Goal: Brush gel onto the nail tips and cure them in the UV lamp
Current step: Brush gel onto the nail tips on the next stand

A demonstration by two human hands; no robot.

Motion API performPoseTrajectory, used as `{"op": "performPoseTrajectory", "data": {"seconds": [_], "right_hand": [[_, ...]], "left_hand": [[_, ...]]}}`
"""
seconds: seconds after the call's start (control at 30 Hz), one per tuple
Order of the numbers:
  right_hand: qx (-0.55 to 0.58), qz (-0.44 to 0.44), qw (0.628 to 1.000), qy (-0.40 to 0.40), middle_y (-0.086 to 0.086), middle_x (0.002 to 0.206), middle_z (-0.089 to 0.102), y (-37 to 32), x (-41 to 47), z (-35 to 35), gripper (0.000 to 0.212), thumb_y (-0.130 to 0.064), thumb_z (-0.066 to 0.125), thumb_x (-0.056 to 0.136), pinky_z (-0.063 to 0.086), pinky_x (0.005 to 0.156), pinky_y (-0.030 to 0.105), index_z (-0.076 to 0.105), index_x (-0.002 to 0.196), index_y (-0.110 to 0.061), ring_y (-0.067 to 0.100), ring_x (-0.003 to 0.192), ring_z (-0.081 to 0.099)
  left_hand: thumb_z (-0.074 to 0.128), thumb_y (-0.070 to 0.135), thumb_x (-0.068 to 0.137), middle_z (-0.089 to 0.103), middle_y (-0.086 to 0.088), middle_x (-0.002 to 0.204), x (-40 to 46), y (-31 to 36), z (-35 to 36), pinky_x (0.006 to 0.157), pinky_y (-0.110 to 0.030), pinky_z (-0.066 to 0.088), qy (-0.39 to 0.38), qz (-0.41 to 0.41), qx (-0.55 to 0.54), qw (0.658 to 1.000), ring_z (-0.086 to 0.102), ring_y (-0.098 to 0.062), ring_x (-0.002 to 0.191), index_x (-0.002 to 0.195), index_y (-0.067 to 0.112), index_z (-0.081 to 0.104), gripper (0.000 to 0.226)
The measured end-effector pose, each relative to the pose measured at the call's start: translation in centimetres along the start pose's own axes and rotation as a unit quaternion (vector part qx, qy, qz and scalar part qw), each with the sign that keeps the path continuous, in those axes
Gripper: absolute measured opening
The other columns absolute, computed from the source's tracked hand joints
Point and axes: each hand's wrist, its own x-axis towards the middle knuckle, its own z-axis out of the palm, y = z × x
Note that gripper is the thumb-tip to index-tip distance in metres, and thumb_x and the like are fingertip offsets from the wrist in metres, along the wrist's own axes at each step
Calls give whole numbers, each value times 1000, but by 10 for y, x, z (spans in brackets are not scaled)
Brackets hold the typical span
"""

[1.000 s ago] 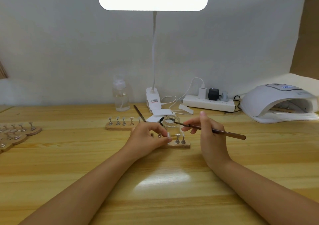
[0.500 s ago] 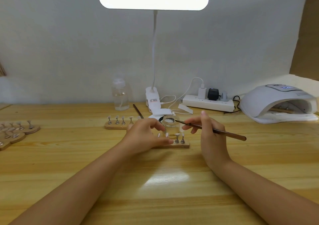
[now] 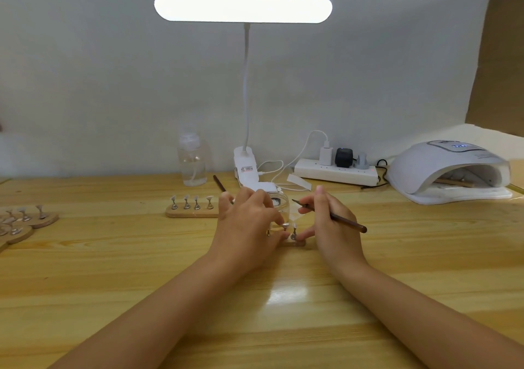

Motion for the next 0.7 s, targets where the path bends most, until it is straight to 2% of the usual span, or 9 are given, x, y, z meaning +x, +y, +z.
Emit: {"op": "performPoseTrajectory", "data": {"seconds": [0.13,0.27,0.33,0.43,0.57,0.7], "right_hand": [[-19,-12,1000,-5,-11,81,64,0,0,0,36,-44,26,96,44,55,21,56,77,-35,8,50,64],[-15,-7,1000,0,-11,79,65,3,1,1,37,-43,28,96,50,61,28,58,76,-34,9,50,65],[-13,-4,1000,0,-10,79,65,4,2,0,37,-42,29,96,49,59,27,58,76,-33,9,50,65],[-3,1,1000,-2,-9,78,65,4,2,0,37,-41,29,97,45,57,23,59,77,-32,9,51,65],[10,-30,999,6,-8,74,67,4,3,-1,28,-35,42,94,48,60,22,60,74,-32,8,63,64],[50,-64,997,11,-10,69,68,3,4,-2,11,-29,61,85,46,62,9,64,75,-29,-3,69,62]], "left_hand": [[55,47,84,46,18,115,-1,4,2,86,-31,8,1,4,-4,1000,29,-7,116,104,37,62,23],[56,42,84,45,21,104,-3,6,4,86,-29,8,17,11,-31,999,31,-4,111,92,36,62,12],[59,40,82,44,23,96,-4,4,3,81,-26,8,33,8,-70,997,34,-2,107,83,37,60,3],[65,31,79,55,21,87,-4,1,-3,78,-24,12,85,-5,-148,985,44,-2,99,74,35,54,13],[69,24,78,63,17,79,-4,-6,-9,88,-32,38,119,-79,-341,929,57,-10,91,74,32,60,13],[71,16,76,66,14,77,-10,-19,-7,71,-8,46,148,-159,-437,873,60,5,75,77,29,64,15]]}}
